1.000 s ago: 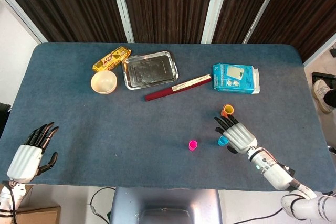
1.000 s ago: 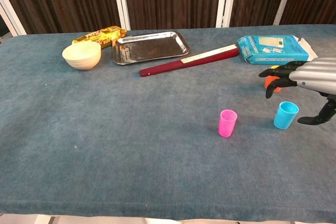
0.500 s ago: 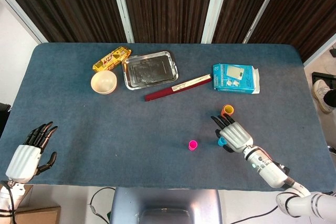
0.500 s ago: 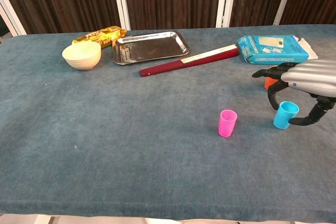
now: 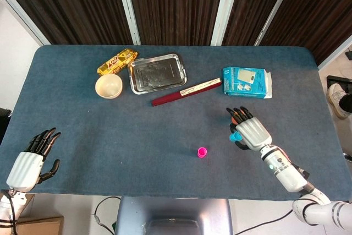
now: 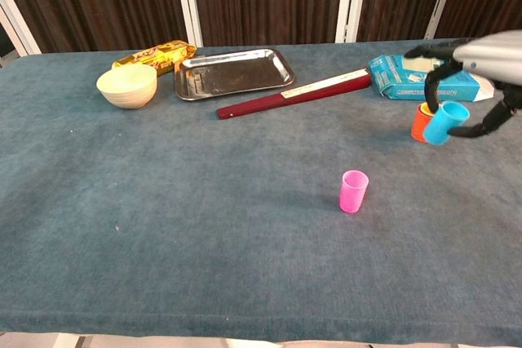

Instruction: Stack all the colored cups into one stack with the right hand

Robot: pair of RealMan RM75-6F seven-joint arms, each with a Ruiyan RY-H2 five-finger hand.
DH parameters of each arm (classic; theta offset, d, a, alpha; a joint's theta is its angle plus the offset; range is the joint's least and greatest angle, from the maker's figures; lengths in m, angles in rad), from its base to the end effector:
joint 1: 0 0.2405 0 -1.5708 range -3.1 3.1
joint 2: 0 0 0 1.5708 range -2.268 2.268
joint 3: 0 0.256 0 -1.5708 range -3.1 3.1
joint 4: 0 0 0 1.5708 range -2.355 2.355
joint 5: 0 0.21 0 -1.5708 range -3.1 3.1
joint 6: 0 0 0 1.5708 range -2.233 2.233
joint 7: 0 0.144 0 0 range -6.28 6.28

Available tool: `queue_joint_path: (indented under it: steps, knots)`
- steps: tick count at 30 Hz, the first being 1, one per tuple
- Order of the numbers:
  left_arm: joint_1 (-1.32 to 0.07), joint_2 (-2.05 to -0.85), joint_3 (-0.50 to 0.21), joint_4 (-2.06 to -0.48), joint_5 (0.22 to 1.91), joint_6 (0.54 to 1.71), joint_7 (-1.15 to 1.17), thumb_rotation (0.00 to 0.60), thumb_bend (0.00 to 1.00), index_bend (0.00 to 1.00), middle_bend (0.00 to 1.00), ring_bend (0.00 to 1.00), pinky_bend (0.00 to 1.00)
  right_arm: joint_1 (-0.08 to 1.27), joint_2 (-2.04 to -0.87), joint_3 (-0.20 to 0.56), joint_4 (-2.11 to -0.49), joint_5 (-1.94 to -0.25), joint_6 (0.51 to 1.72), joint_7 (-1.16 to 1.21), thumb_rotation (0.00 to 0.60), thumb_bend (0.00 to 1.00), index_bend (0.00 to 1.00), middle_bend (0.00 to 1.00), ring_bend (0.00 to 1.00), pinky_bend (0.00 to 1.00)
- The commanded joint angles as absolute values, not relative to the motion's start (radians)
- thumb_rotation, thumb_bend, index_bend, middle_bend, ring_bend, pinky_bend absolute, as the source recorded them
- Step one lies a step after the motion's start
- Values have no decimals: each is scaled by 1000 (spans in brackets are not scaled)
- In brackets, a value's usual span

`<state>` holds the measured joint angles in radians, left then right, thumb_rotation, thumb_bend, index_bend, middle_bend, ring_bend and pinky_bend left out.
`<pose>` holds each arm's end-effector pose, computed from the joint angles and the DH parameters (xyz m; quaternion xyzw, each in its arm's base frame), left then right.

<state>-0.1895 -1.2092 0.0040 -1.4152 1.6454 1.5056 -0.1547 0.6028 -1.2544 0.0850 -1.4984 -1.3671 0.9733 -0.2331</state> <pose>-0.3059 0.2037 0.1345 -0.6523 -0.3508 -0.4400 0.5077 -0.2271 -0.3271 0.0704 0.7795 -0.2955 0.3026 0.4620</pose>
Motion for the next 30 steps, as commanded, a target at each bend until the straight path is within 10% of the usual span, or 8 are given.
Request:
queue_joint_path:
  steps: [1, 30]
  knots:
    - [-192, -1212, 4, -1416, 1643, 1499, -148, 600, 471, 0, 0, 0, 126, 632, -1219, 156, -1498, -1289, 959, -193, 600, 407, 639, 20, 0, 0]
    - [-200, -1216, 4, -1416, 1630, 1478, -135, 600, 472, 0, 0, 0, 126, 708, -1334, 174, -1245, -1119, 805, -195, 600, 407, 637, 24, 0, 0]
